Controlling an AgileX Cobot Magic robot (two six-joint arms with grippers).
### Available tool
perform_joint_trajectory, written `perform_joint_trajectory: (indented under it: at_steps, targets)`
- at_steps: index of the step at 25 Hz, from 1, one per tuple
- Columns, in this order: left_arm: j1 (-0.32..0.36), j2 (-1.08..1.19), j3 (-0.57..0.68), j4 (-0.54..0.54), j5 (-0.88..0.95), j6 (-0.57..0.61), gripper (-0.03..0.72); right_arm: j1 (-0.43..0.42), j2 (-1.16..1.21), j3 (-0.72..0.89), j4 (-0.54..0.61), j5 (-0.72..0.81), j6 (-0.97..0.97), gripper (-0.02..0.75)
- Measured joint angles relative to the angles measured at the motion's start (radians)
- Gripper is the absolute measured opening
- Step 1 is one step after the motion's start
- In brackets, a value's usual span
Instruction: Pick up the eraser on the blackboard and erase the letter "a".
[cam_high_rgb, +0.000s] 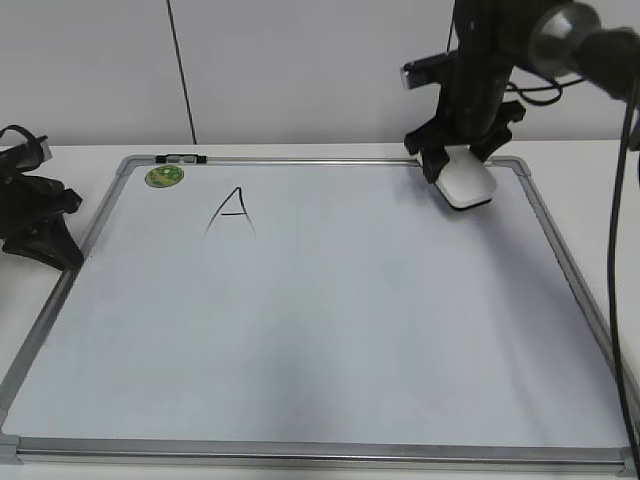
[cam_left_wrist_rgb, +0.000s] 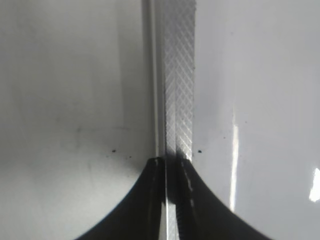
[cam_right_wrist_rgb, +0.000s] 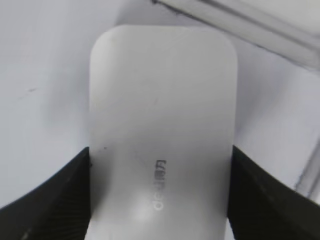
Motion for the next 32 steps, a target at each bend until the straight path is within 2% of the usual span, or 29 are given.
perform_joint_trajectory:
  at_steps: [7, 10, 18, 24, 32]
  targets:
    - [0.000, 0.002, 0.000, 0.000, -0.002, 0.000, 0.033, -0.002, -0.174, 0.005, 0.011, 0.002, 0.000, 0.533]
    - [0.000, 0.002, 0.000, 0.000, -0.002, 0.000, 0.033, -0.002, -0.256, 0.071, 0.014, 0.002, 0.000, 0.533]
    - [0.000, 0.002, 0.000, 0.000, -0.002, 0.000, 0.033, -0.021, -0.454, 0.411, 0.004, 0.004, 0.078, 0.533]
    - [0.000, 0.002, 0.000, -0.001, -0.002, 0.000, 0.033, -0.096, -0.506, 0.643, 0.007, -0.004, 0.121, 0.533]
    - [0.000, 0.002, 0.000, -0.002, -0.002, 0.000, 0.033, -0.140, -0.545, 0.891, 0.050, -0.181, 0.165, 0.533]
